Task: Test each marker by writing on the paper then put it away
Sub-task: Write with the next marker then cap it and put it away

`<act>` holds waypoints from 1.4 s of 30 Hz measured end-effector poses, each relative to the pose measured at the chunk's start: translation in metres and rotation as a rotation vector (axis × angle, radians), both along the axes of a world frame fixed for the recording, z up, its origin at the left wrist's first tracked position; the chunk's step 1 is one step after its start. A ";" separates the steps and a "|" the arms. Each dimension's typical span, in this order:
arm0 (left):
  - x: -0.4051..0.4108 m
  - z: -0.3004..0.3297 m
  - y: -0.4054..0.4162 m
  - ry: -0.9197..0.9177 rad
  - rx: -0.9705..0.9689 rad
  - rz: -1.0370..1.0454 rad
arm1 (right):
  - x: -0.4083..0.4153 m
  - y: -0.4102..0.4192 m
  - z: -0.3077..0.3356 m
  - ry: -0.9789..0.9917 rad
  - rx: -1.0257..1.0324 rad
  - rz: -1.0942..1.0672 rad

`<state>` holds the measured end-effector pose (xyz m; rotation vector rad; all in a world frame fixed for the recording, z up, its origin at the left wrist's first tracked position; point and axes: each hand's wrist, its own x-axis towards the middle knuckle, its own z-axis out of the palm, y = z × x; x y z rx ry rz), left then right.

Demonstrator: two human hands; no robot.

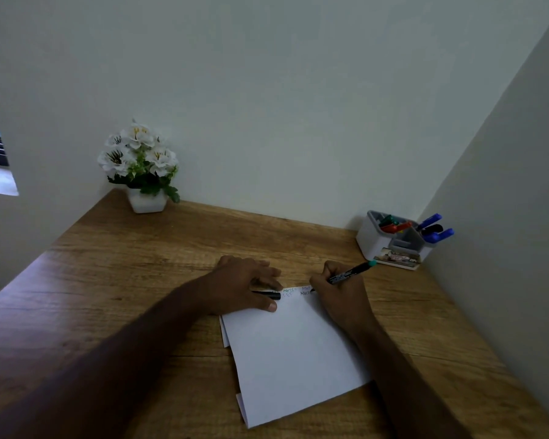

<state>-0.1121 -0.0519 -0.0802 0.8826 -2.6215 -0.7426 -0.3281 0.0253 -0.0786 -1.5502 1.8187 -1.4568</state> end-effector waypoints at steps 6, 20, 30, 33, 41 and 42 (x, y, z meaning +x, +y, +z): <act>0.000 0.001 0.002 0.007 -0.002 0.007 | 0.001 0.001 0.002 -0.013 0.013 -0.010; 0.000 0.003 0.003 -0.001 0.000 0.014 | -0.002 0.002 0.001 -0.031 0.019 -0.027; 0.001 0.004 0.004 0.050 0.007 0.016 | -0.002 0.007 0.012 -0.150 -0.136 -0.069; 0.003 0.009 0.001 0.150 0.042 0.082 | -0.002 0.010 0.017 -0.100 -0.196 -0.031; 0.004 0.015 -0.001 0.054 -0.088 0.065 | 0.009 0.017 0.025 -0.162 -0.170 0.169; 0.004 0.014 0.000 0.062 -0.108 0.059 | 0.010 0.017 0.025 -0.209 -0.171 0.196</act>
